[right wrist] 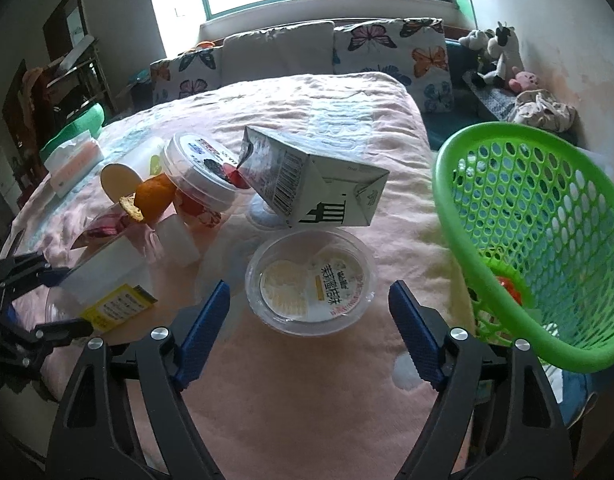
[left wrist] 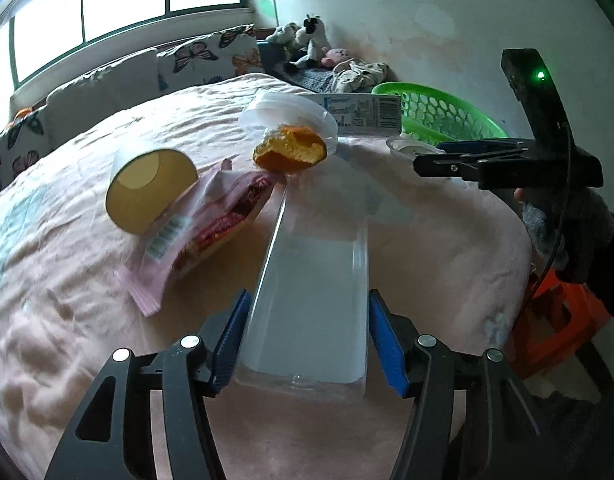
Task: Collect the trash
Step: 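Grasp the clear plastic container with the left gripper and lift it, then carry the clear container into the basket with left gripper while right drops the round tub in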
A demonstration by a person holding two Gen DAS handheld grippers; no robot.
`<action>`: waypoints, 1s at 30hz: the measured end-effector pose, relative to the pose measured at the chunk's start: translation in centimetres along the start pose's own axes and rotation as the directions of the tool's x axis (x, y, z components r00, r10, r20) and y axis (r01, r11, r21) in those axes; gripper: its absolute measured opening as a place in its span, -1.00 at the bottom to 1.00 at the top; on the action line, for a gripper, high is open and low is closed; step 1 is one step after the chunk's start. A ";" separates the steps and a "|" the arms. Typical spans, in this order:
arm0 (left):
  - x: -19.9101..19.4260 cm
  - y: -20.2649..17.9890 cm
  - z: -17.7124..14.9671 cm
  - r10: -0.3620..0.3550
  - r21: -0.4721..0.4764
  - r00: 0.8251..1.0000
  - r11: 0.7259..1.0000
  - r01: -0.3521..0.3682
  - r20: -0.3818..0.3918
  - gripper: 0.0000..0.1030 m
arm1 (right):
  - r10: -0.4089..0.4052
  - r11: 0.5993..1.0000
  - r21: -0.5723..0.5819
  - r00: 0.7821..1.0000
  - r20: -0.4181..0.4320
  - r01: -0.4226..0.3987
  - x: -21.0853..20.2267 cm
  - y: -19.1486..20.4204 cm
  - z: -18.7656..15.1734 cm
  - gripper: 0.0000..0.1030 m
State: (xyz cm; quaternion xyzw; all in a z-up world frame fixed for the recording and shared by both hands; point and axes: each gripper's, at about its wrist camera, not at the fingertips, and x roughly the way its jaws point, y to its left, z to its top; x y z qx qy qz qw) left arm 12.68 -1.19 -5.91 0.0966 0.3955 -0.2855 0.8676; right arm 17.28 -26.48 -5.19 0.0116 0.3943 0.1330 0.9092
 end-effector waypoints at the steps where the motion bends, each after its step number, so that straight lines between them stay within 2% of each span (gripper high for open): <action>1: 0.1 -0.1 -0.2 0.005 -0.006 1.000 1.000 -0.005 -0.004 0.15 | -0.004 1.000 0.001 1.000 -0.001 0.004 0.2 0.0 0.0 0.57; 4: 0.3 -0.2 -0.9 0.022 -0.028 1.000 0.999 -0.022 -0.012 0.21 | -0.006 1.000 0.012 1.000 -0.005 0.006 0.6 -0.2 -0.1 0.45; 6: 0.3 -0.2 -1.2 0.026 -0.045 1.000 0.999 -0.026 -0.004 0.13 | -0.007 1.000 0.021 1.000 -0.004 0.007 0.8 -0.2 0.0 0.39; 9: -0.3 -0.1 -1.3 0.031 -0.070 0.999 0.997 -0.030 0.019 0.12 | 0.005 0.999 0.036 1.000 0.001 -0.005 0.7 -0.3 -0.1 0.29; 20: -4.8 -0.3 0.0 0.061 -0.142 0.992 0.989 -0.045 0.113 0.06 | 0.031 0.999 0.023 0.999 0.038 -0.032 -1.9 0.3 -0.6 0.25; 30: -7.0 -0.8 1.5 0.055 -0.167 0.987 0.986 -0.030 0.148 0.05 | 0.060 0.998 0.019 0.995 0.074 -0.061 -4.4 0.7 -1.0 0.25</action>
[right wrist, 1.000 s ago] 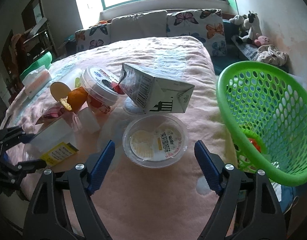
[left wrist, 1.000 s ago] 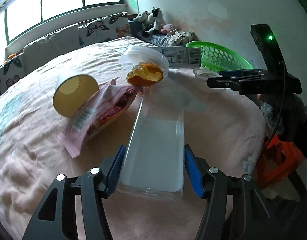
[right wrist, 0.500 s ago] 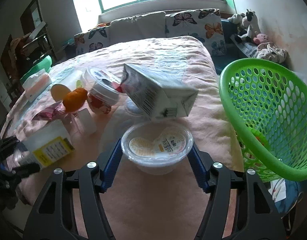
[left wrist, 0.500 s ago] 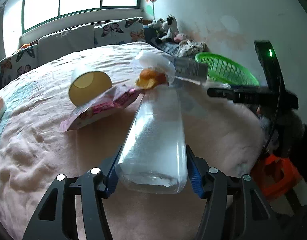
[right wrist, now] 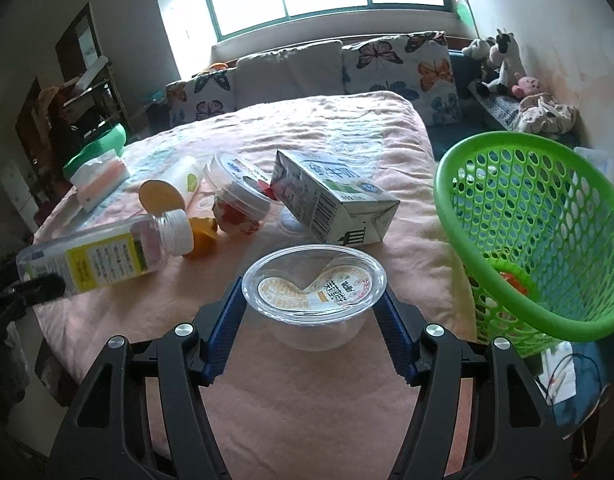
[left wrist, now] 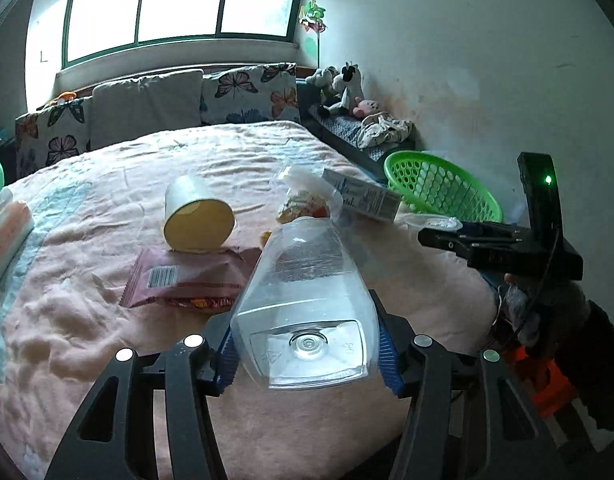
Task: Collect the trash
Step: 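Carry the clear container into the basket with left gripper while right drops the round tub in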
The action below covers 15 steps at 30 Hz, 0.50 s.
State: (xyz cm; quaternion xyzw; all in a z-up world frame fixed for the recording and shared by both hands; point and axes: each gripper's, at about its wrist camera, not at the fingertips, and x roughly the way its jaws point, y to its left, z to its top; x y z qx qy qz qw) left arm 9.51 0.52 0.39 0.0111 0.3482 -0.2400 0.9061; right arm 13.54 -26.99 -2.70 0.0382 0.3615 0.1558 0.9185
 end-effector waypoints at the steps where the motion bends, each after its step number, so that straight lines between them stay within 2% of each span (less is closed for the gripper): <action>1: -0.2 -0.1 0.2 -0.004 0.000 1.000 1.000 0.004 0.004 0.05 | 0.003 1.000 0.003 1.000 0.002 -0.003 -0.2 -0.1 0.0 0.25; 5: -1.2 -0.4 0.8 -0.011 0.010 1.000 1.000 0.010 0.026 0.05 | 0.001 1.000 0.021 1.000 0.014 -0.001 -0.9 -0.7 0.1 0.25; 8: -1.9 -0.9 1.8 -0.041 0.013 0.998 0.999 0.041 0.050 0.05 | -0.008 0.999 0.035 0.999 0.037 0.007 -1.8 -1.4 0.5 0.25; 15: -0.8 -3.6 5.6 -0.116 0.065 0.989 0.992 0.110 0.094 0.05 | -0.107 0.992 0.081 0.992 0.069 0.101 -3.4 -5.4 1.3 0.25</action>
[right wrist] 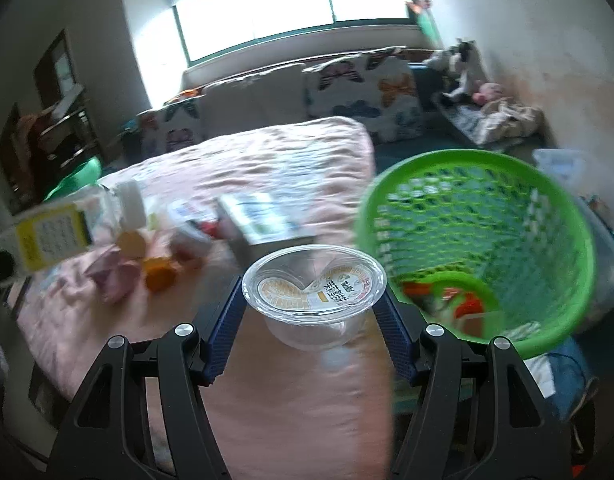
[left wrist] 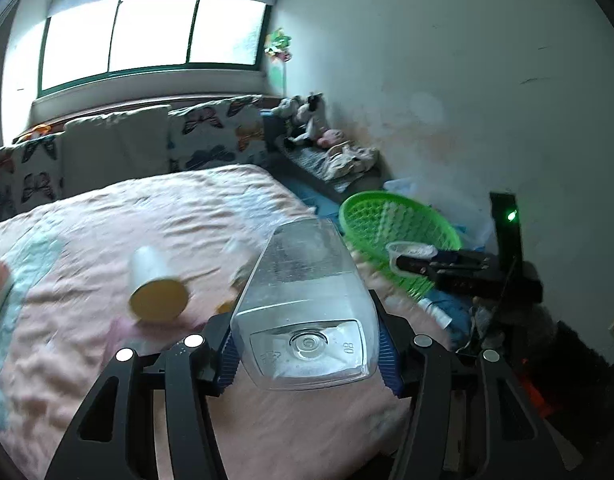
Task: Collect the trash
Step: 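Carry the clear container into the basket with left gripper while right drops the round tub in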
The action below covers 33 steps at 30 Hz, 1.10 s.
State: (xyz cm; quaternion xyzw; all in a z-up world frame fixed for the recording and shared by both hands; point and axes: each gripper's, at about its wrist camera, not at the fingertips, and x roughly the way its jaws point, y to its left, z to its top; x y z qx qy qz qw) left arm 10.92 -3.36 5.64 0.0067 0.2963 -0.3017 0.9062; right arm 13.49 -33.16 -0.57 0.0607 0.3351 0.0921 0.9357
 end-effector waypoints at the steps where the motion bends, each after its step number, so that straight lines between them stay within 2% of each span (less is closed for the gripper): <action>1: 0.6 -0.3 0.4 -0.010 0.005 1.000 1.000 0.010 0.003 0.05 | -0.018 1.000 0.012 1.000 0.000 0.018 0.0 -0.9 0.1 0.25; 6: 4.4 -2.0 3.4 -0.067 0.018 0.998 0.998 0.067 -0.001 0.05 | -0.090 0.994 0.059 0.996 -0.015 0.091 0.5 -5.2 0.6 0.25; 14: 10.1 -5.1 7.1 -0.102 0.063 0.994 0.993 0.104 -0.040 0.05 | -0.158 0.979 0.116 0.985 -0.063 0.165 2.3 -10.9 0.8 0.27; 23: 15.8 -7.7 9.2 -0.136 0.099 0.984 0.984 0.148 -0.114 0.05 | -0.194 0.973 0.116 0.979 -0.067 0.201 3.1 -12.9 0.9 0.35; 29: 19.3 -9.4 9.6 -0.149 0.128 0.972 0.977 0.173 -0.180 0.05 | -0.206 0.972 0.108 0.978 -0.029 0.208 1.7 -13.2 1.0 0.36; 30: 20.2 -9.6 9.6 -0.155 0.130 0.968 0.974 0.183 -0.199 0.05 | -0.205 0.972 0.111 0.979 -0.021 0.206 1.3 -13.2 1.0 0.40; 31: 20.7 -9.8 9.6 -0.160 0.130 0.964 0.973 0.191 -0.213 0.05 | -0.207 0.972 0.113 0.978 -0.010 0.206 0.8 -13.4 1.1 0.52; 33: 22.1 -10.5 9.4 -0.161 0.132 0.956 0.971 0.198 -0.244 0.05 | -0.213 0.971 0.111 0.977 0.009 0.211 0.1 -13.4 1.1 0.54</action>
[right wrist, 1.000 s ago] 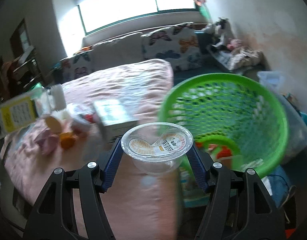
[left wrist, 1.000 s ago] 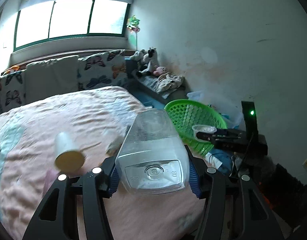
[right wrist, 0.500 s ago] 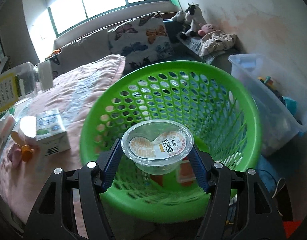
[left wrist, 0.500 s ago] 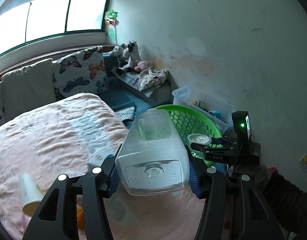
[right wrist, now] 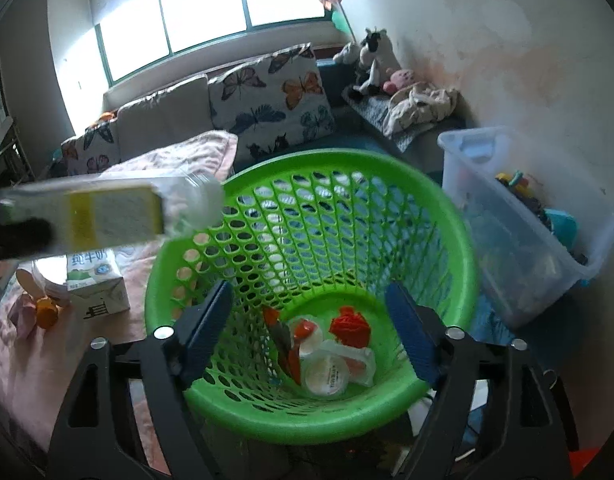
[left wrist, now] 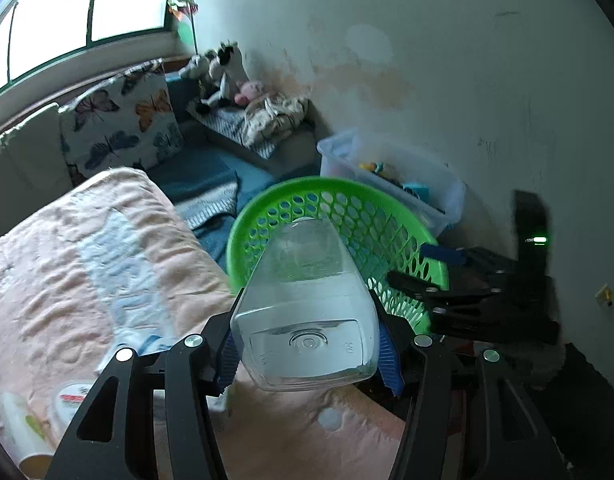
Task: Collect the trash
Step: 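Carry the clear container into the basket with left gripper while right drops the round tub in, then move both grippers back over the bed toward the remaining trash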
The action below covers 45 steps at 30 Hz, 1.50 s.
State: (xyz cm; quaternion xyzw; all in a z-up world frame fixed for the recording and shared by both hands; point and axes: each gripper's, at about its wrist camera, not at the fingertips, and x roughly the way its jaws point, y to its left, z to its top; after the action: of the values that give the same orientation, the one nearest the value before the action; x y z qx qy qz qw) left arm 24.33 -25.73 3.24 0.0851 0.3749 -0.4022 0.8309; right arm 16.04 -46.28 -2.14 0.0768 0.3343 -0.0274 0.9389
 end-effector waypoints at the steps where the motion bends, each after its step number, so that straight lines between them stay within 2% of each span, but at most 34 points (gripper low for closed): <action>1: 0.5 -0.2 0.1 -0.005 0.005 1.000 1.000 0.005 -0.011 0.05 | -0.006 1.000 -0.005 1.000 0.009 0.007 -0.5 -0.1 -0.1 0.54; 10: 6.4 -2.0 1.2 -0.026 0.021 0.988 0.999 0.029 -0.149 0.05 | -0.004 0.999 0.034 1.000 0.031 0.003 -2.0 -1.2 -0.9 0.55; 16: 9.5 -3.0 0.9 0.003 0.042 0.970 0.999 0.008 -0.244 0.06 | 0.005 0.998 0.068 0.999 0.034 -0.007 -2.1 -1.8 -1.2 0.55; 22: 11.1 -2.6 0.3 -0.002 0.000 0.955 1.000 0.002 -0.296 0.06 | 0.011 0.996 0.087 1.000 0.030 -0.013 -2.2 -2.4 -1.6 0.55; 24: 11.1 -2.4 0.3 -0.011 -0.016 0.957 1.000 0.007 -0.289 0.10 | 0.012 0.996 0.090 1.000 0.029 -0.014 -2.3 -2.4 -1.8 0.55; 25: 11.0 -2.3 0.3 -0.015 -0.021 0.959 1.000 0.009 -0.283 0.20 | 0.011 0.996 0.093 1.000 0.028 -0.014 -2.3 -2.4 -1.9 0.55; 30: 9.6 -2.1 0.3 -0.015 -0.030 0.972 1.000 0.009 -0.234 0.21 | 0.015 0.995 0.100 1.000 0.028 -0.018 -2.7 -2.2 -2.1 0.55; 41: 2.5 -0.5 -1.6 0.021 -0.080 0.992 0.996 -0.031 -0.121 0.21 | 0.044 0.996 0.079 0.998 0.044 -0.047 -4.6 0.0 -2.6 0.55; 45: -0.3 0.1 -2.9 0.063 -0.098 0.994 0.993 -0.071 -0.085 0.21 | 0.065 0.995 0.075 0.997 0.049 -0.068 -5.1 1.1 -2.7 0.59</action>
State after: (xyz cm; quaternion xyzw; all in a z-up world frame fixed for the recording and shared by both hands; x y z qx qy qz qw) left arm 22.67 -24.20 1.46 0.0717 0.4252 -0.3505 0.8314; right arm 10.55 -44.77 -0.86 0.1229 0.3082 -0.0107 0.9433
